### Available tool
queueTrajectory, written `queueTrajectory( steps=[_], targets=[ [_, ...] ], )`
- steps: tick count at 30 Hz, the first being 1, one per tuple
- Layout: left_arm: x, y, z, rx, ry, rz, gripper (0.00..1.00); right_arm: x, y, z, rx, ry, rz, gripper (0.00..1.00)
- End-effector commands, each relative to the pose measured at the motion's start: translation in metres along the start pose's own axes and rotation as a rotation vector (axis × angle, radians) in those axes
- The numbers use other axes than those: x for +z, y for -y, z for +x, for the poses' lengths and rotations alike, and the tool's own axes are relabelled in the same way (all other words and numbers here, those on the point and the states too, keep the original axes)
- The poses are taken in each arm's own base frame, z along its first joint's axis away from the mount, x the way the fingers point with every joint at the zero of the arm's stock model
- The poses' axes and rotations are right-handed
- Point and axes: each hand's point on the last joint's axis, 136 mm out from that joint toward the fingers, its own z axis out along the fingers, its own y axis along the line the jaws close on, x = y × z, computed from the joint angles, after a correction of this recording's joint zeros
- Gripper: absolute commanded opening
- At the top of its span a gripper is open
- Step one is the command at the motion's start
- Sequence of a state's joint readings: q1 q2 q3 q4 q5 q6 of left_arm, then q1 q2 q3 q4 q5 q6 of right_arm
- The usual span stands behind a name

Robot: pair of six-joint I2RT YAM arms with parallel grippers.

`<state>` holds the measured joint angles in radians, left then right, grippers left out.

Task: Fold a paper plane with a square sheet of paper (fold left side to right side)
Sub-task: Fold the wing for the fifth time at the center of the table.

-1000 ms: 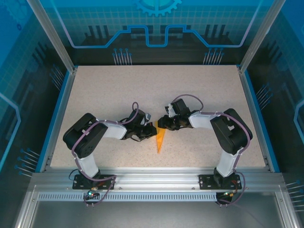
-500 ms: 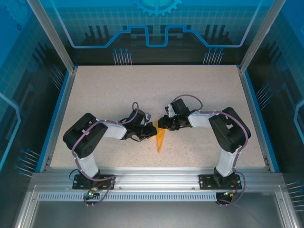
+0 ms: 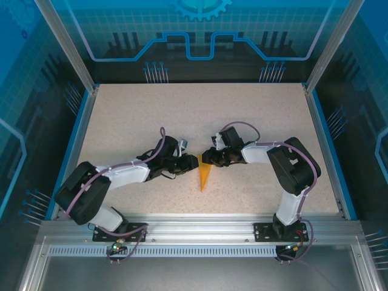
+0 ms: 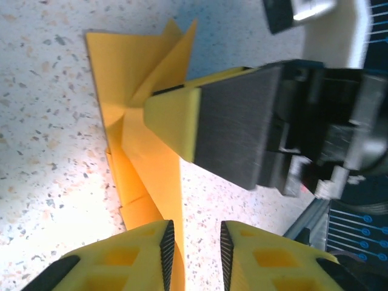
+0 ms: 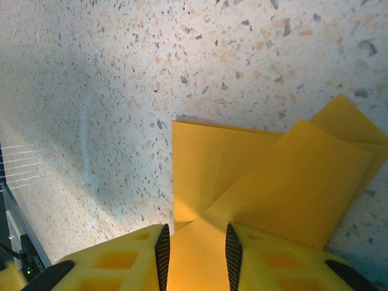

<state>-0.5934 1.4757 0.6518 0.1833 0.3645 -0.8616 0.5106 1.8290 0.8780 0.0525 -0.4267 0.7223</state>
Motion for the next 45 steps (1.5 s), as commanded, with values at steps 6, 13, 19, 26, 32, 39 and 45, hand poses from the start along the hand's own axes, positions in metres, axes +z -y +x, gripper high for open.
queueTrajectory(
  steps=[6,13,19,26,32,39,45],
  targets=[
    [0.01,0.03,0.03,0.0,-0.137,0.104,0.23,0.008,0.052,0.041,0.108,-0.116,0.161,0.33],
    [0.034,0.029,0.046,-0.004,-0.205,0.089,0.22,0.009,0.051,0.042,0.104,-0.123,0.164,0.33],
    [0.048,0.011,0.059,-0.032,-0.246,0.037,0.22,0.009,0.051,0.042,0.099,-0.129,0.166,0.33],
    [0.06,-0.007,0.074,-0.069,-0.279,-0.01,0.21,0.009,0.05,0.041,0.094,-0.133,0.17,0.33],
    [0.061,-0.02,0.078,-0.091,-0.269,-0.048,0.21,0.008,0.05,0.04,0.086,-0.134,0.18,0.33],
    [0.052,-0.014,0.073,-0.081,-0.233,-0.039,0.2,0.009,0.051,0.04,0.085,-0.139,0.184,0.33],
    [0.039,-0.005,0.066,-0.028,-0.201,-0.056,0.22,0.01,0.053,0.042,0.088,-0.147,0.189,0.33]
  ],
)
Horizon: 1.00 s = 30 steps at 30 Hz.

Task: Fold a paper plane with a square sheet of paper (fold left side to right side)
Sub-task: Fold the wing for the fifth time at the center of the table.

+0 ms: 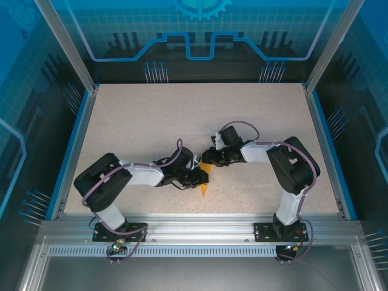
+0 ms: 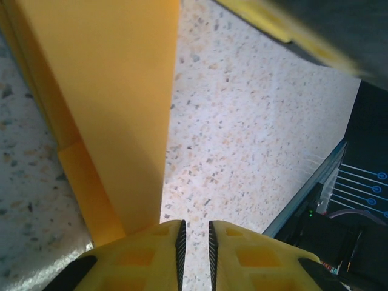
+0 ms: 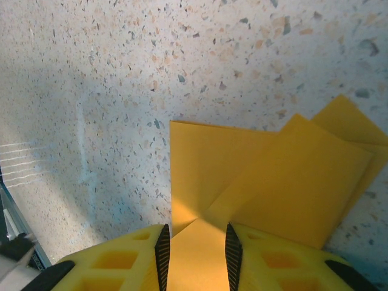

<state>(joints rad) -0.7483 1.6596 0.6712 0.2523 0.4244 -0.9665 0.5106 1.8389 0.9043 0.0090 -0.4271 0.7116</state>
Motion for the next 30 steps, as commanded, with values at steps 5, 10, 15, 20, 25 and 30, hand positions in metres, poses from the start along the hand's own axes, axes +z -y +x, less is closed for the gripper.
queueTrajectory(
  steps=[5,10,15,20,25,30],
  targets=[
    [-0.004,-0.003,0.004,0.013,-0.003,-0.031,0.22,0.01,0.053,0.042,0.087,-0.131,0.177,0.33],
    [-0.006,0.015,0.003,0.056,-0.003,0.009,0.22,0.01,0.054,0.043,0.087,-0.134,0.178,0.33],
    [-0.012,0.032,0.004,0.111,0.008,0.027,0.21,0.011,0.054,0.043,0.086,-0.134,0.178,0.33],
    [-0.003,0.027,0.008,0.106,-0.022,-0.001,0.2,0.011,0.053,0.043,0.087,-0.134,0.178,0.33],
    [0.004,0.012,0.008,0.089,-0.025,-0.048,0.2,0.01,0.054,0.044,0.086,-0.137,0.181,0.33],
    [0.008,0.001,0.008,0.083,-0.027,-0.086,0.2,0.01,0.055,0.044,0.085,-0.138,0.187,0.33]
  ],
)
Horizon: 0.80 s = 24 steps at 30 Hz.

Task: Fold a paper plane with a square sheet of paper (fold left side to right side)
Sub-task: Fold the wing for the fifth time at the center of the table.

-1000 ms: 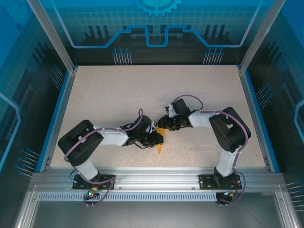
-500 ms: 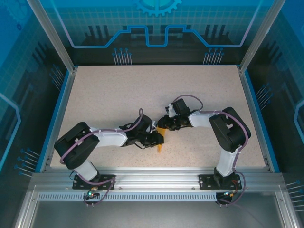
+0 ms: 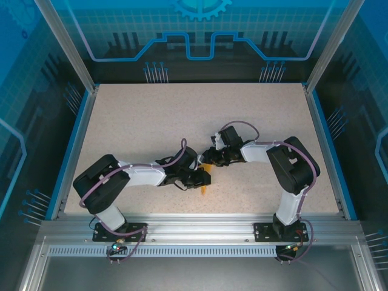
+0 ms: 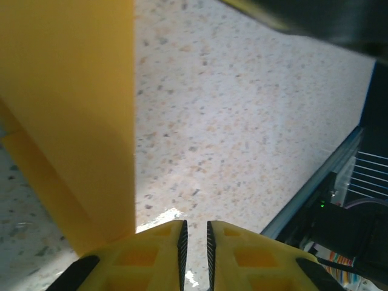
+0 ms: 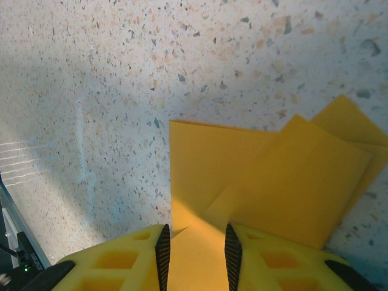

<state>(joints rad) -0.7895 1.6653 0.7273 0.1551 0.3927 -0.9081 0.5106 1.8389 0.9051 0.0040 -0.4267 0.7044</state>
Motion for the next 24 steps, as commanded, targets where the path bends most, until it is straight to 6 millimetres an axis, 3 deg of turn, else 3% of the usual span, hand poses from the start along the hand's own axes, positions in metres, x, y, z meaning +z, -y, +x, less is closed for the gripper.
queueTrajectory(
  steps=[1,24],
  targets=[
    [0.003,-0.007,0.0,0.016,0.0,-0.045,0.2,0.01,0.054,0.044,0.09,-0.135,0.185,0.33],
    [0.01,-0.027,0.005,-0.015,-0.018,-0.101,0.2,0.009,0.056,0.045,0.086,-0.14,0.194,0.33]
  ],
)
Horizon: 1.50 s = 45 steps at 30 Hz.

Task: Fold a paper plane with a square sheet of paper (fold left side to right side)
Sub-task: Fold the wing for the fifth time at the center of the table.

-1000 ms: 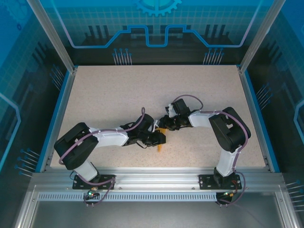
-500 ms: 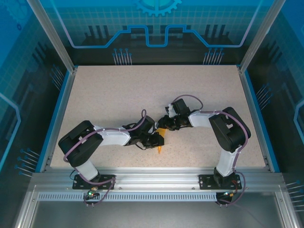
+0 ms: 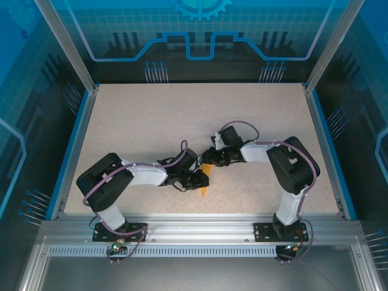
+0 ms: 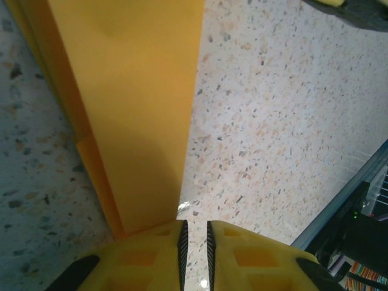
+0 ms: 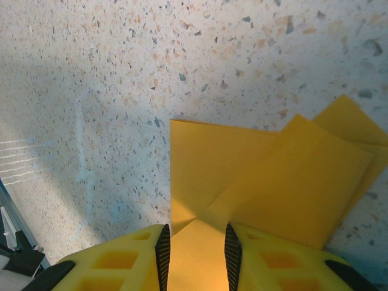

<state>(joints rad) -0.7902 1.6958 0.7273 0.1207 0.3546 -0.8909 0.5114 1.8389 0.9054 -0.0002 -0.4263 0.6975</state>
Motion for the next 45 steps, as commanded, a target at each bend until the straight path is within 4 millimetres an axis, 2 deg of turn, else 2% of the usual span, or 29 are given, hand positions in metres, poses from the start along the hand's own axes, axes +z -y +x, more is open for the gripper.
queueTrajectory(
  steps=[1,8,9,12,16,20,25,27,30,34,45],
  targets=[
    [0.006,-0.008,0.004,-0.005,-0.018,-0.033,0.2,0.009,0.055,0.045,0.093,-0.137,0.191,0.33],
    [0.008,-0.014,0.007,-0.023,-0.029,-0.048,0.2,0.007,0.052,0.043,0.086,-0.132,0.18,0.33],
    [0.009,-0.016,0.008,-0.028,-0.03,-0.053,0.2,0.006,0.041,0.031,0.067,-0.108,0.158,0.33],
    [0.01,-0.023,0.01,-0.045,-0.036,-0.074,0.19,-0.003,0.024,0.014,0.028,-0.058,0.112,0.33],
    [0.012,-0.035,0.015,-0.067,-0.039,-0.11,0.17,-0.024,-0.001,-0.008,-0.031,0.03,0.042,0.33],
    [0.014,-0.04,0.017,-0.076,-0.044,-0.116,0.15,-0.046,-0.016,-0.014,-0.073,0.089,0.005,0.33],
    [0.015,-0.04,0.018,-0.076,-0.045,-0.115,0.14,-0.058,-0.013,0.009,-0.071,0.083,-0.009,0.31],
    [0.014,-0.039,0.017,-0.075,-0.043,-0.114,0.14,-0.057,-0.013,0.02,-0.074,0.074,-0.03,0.25],
    [0.014,-0.039,0.017,-0.075,-0.041,-0.114,0.14,-0.051,-0.019,0.036,-0.084,0.043,-0.072,0.18],
    [0.013,-0.04,0.017,-0.075,-0.04,-0.119,0.13,-0.038,-0.024,0.053,-0.109,-0.008,-0.105,0.16],
    [0.012,-0.04,0.017,-0.071,-0.04,-0.126,0.13,-0.015,-0.017,0.051,-0.103,-0.044,-0.098,0.14]
  ],
)
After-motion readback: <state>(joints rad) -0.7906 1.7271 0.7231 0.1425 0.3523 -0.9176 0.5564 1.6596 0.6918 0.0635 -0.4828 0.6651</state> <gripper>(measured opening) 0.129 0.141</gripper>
